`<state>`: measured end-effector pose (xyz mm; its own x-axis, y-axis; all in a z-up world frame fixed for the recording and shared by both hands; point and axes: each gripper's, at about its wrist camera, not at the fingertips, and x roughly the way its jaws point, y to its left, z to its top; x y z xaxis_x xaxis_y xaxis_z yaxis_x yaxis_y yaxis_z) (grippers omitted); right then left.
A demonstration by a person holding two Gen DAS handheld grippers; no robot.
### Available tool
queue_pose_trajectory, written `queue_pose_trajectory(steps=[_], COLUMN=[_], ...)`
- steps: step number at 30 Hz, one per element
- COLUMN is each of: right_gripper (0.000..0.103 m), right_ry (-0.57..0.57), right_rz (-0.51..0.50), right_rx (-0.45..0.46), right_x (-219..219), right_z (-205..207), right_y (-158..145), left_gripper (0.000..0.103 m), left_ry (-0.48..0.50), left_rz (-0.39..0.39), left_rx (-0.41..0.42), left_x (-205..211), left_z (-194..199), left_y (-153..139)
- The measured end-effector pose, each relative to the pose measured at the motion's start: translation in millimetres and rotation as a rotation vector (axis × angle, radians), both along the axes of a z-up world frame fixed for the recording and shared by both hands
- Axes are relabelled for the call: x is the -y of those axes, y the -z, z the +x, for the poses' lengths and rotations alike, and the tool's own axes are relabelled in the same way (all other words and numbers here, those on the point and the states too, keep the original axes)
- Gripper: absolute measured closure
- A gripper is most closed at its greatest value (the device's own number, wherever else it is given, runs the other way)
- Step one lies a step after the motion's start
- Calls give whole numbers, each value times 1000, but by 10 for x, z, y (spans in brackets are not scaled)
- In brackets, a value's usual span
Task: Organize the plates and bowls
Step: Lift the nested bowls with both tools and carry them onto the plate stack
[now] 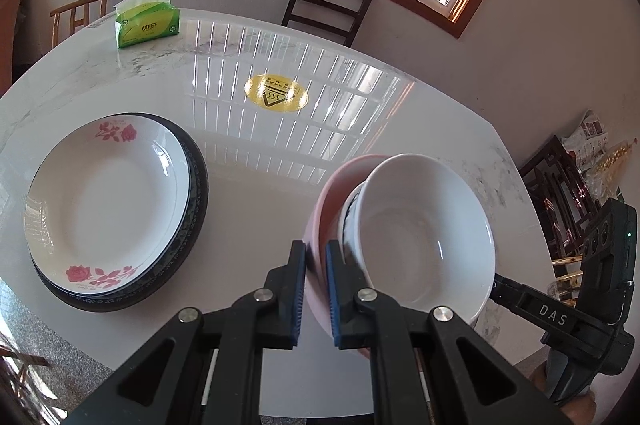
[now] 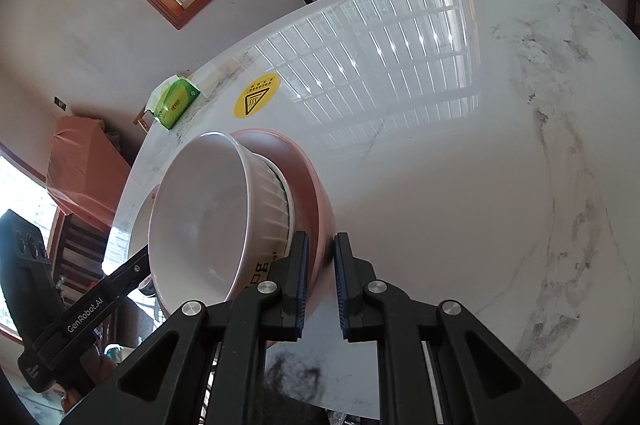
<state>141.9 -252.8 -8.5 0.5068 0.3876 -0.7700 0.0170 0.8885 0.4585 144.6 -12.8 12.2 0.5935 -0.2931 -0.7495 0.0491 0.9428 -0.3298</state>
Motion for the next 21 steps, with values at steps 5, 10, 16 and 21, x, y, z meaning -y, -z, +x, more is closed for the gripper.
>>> queue_pose_trajectory(steps=[5, 10, 16, 21], right_gripper=[90, 90, 90, 90], right_ry=[1, 0, 2, 4], right_rz=[5, 9, 16, 23], right_rx=[-2, -10, -16, -21], right_x=[-5, 3, 14, 9], right_z=[-6, -20, -18, -26], right_y=[12, 35, 46, 65], left_gripper=[94, 94, 95, 95], left_ry=[2, 2, 2, 2], left_rz=[11, 16, 23, 26], left_rx=[5, -1, -3, -6], left_x=[-6, -6, -8, -6], left_z=[-25, -22, -26, -36], left_y=[-2, 16, 30, 51])
